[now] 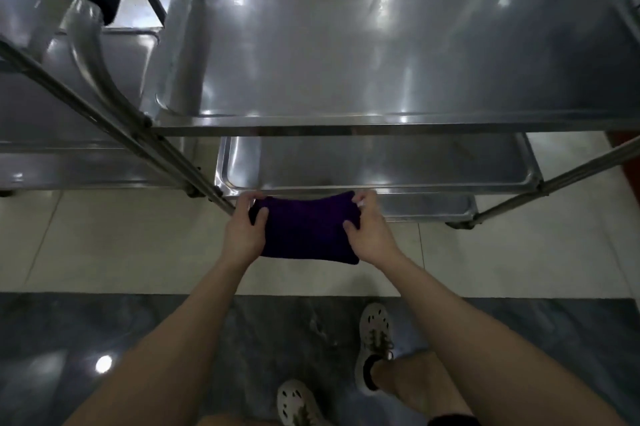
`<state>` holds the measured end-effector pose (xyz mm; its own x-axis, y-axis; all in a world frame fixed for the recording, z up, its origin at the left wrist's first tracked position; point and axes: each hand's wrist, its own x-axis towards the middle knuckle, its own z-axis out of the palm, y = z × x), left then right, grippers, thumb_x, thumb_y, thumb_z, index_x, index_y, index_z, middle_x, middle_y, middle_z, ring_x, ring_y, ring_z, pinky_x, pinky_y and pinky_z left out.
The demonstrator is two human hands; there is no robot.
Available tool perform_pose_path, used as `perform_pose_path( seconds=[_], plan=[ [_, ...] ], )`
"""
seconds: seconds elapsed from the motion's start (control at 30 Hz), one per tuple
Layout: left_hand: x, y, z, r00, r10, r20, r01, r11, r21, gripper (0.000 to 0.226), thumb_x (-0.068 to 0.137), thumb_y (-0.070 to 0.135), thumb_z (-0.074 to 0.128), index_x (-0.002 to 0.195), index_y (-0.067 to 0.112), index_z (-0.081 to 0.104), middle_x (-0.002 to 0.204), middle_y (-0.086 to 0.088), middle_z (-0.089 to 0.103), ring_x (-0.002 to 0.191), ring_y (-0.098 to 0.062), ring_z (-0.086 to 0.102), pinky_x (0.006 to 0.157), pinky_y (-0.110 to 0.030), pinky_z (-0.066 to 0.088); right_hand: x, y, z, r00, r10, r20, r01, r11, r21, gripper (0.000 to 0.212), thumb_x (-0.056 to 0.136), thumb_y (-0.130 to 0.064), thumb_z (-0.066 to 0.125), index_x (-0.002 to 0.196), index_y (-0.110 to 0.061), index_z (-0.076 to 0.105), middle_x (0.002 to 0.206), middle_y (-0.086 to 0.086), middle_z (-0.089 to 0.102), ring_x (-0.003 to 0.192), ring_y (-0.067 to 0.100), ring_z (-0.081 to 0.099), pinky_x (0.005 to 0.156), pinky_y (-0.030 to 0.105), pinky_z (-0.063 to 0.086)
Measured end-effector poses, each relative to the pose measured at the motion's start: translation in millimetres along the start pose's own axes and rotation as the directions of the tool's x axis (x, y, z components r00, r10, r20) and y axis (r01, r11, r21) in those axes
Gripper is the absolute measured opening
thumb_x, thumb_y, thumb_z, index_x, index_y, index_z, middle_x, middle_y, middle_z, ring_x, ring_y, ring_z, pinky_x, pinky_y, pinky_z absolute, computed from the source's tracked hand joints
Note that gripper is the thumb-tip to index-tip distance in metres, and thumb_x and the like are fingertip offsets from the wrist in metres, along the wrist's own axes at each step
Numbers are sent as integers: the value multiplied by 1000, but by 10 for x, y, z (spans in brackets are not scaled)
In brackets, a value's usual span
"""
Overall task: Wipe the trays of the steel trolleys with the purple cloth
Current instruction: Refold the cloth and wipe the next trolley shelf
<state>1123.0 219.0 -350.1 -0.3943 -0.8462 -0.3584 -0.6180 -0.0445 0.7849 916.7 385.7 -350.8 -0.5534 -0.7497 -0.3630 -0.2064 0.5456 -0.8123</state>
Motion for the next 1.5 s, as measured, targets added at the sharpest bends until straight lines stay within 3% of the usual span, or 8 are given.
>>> perform_pose_path(
  seconds=[0.2,0.3,0.37,0.47,0.6,0.73,0.9,1.5],
  plan=[
    [851,-33,353,961,245,-125,-252,967,-40,20,114,22,52,118,24,72,115,16,70,109,-14,67,90,-40,58,839,168,45,926,-270,-265,259,963,-77,31,105,-4,53,118,-33,52,110,-18,60,93,4,60,78,34,52],
    [1271,-154,438,946,303,-114,-301,953,37,32,116,31,48,145,28,61,131,2,67,112,-23,66,86,-39,60,1332,278,142,942,-291,-165,241,933,-269,30,115,-32,46,143,-27,56,145,5,53,130,23,57,105,45,52],
    [1390,-392,499,910,369,-188,-359,929,89,35,114,30,52,149,28,57,131,0,69,106,-18,71,85,-43,64,1576,468,287,973,-211,-99,123,825,-552,48,114,-52,40,145,-23,63,170,20,30,159,39,26,127,56,29],
    [1415,-986,503,729,490,-478,-508,855,101,15,109,36,58,123,34,63,97,21,71,81,1,69,67,-31,58,1740,625,586,889,-428,-163,213,701,-681,57,111,-63,38,143,-24,65,174,16,27,165,35,11,131,64,9],
    [1576,-1524,277,503,335,-796,-580,814,-23,29,94,42,75,100,23,53,77,7,57,70,-15,59,73,-48,56,1903,539,1086,780,-593,-201,283,621,-731,77,101,-79,26,156,-32,53,172,12,35,161,35,24,130,68,8],
    [1779,-1429,-135,602,260,-755,-547,823,-153,61,79,56,88,119,24,55,108,4,61,95,-7,61,86,-25,53,2011,469,1399,923,-376,-82,150,547,-823,89,94,-91,1,171,-48,12,182,11,1,166,41,-5,123,79,-9],
    [2186,-1209,-377,808,257,-530,-471,822,-320,49,92,51,79,95,2,76,72,-7,76,57,-11,71,43,-14,48,2098,414,1310,961,-273,-39,122,549,-827,87,88,-97,4,166,-60,-1,182,8,-10,165,44,-14,119,84,-11],
    [2346,-1314,-126,674,308,-671,-626,721,-298,42,96,39,69,61,27,48,48,10,42,42,-5,47,41,-18,39,3842,-586,1505,979,-188,-73,53,586,-808,105,76,-107,7,168,-56,-3,180,12,-16,163,49,-18,112,87,-19]
  ],
)
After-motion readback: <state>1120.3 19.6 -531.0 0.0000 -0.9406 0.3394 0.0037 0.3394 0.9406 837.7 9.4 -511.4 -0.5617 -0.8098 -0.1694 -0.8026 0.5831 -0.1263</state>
